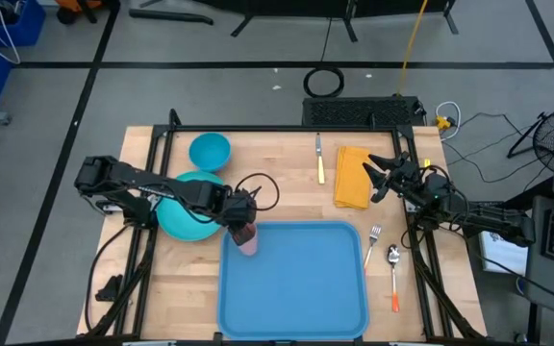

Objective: Set up tray
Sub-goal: Put the pink cup on the top left of the blue tray, then put the light blue plate on the blue tray

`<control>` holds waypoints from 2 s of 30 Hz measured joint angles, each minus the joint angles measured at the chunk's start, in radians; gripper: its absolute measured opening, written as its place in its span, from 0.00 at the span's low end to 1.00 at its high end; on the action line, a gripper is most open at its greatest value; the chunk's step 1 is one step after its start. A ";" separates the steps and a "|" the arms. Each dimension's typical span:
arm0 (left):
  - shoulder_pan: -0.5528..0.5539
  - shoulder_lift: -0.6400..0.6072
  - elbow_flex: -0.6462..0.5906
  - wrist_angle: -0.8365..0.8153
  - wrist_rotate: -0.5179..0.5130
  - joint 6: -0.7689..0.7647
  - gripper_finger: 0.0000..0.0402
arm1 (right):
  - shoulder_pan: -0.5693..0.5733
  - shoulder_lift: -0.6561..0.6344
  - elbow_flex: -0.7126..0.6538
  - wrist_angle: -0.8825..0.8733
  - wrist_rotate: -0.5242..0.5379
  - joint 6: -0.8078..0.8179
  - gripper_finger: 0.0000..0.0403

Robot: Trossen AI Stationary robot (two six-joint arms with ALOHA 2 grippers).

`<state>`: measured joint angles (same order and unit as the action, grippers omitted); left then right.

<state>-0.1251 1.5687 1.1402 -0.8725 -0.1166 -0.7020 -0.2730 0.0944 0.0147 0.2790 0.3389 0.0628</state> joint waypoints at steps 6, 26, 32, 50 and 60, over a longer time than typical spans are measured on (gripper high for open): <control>-0.017 0.000 0.001 0.001 -0.015 0.005 0.37 | 0.000 0.000 0.000 -0.001 0.000 0.000 0.39; -0.028 -0.155 0.003 -0.054 -0.046 -0.019 0.37 | 0.000 0.000 0.000 -0.013 0.000 0.003 0.39; -0.032 -0.186 0.001 -0.291 -0.049 -0.165 0.37 | 0.000 0.000 0.000 -0.026 0.000 0.003 0.39; -0.141 -0.180 -0.330 -0.071 0.024 -0.341 0.37 | 0.000 0.000 0.000 -0.030 -0.001 0.002 0.39; -0.141 -0.180 -0.427 0.092 0.045 -0.349 0.37 | 0.000 0.000 0.000 -0.030 -0.001 0.003 0.39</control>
<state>-0.2657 1.3884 0.7128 -0.7803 -0.0711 -1.0506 -0.2729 0.0948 0.0151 0.2489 0.3382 0.0658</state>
